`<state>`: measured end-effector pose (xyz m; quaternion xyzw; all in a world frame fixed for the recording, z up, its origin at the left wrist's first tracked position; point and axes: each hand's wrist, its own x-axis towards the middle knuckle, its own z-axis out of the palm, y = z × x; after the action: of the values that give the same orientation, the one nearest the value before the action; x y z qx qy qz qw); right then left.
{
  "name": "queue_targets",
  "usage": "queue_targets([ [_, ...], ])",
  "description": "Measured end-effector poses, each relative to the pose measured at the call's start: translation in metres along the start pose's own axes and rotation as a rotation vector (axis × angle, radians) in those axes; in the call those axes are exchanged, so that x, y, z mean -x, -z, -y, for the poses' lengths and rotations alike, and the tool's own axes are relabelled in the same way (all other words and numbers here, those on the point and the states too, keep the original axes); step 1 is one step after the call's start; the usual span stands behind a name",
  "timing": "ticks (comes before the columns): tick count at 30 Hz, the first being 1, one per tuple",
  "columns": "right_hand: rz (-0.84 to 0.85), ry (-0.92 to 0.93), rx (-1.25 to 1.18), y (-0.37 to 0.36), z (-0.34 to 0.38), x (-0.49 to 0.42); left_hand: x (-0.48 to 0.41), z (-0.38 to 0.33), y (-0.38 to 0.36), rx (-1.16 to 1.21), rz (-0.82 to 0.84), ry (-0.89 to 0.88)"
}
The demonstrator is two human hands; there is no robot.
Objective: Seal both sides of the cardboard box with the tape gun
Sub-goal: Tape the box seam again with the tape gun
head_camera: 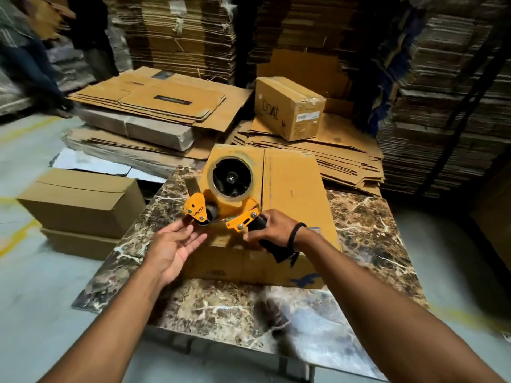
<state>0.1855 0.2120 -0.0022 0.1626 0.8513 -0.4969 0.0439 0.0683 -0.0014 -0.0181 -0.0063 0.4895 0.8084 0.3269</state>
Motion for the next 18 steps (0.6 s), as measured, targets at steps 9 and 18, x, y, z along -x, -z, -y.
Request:
queue_targets([
  [9,0.036,0.070,0.438,-0.047,0.050,-0.056,-0.023,-0.006,0.073,0.046,-0.120,0.016],
  [18,0.047,0.026,0.535,-0.057,0.046,-0.064,-0.031,0.023,0.091,-0.056,-0.182,0.095],
])
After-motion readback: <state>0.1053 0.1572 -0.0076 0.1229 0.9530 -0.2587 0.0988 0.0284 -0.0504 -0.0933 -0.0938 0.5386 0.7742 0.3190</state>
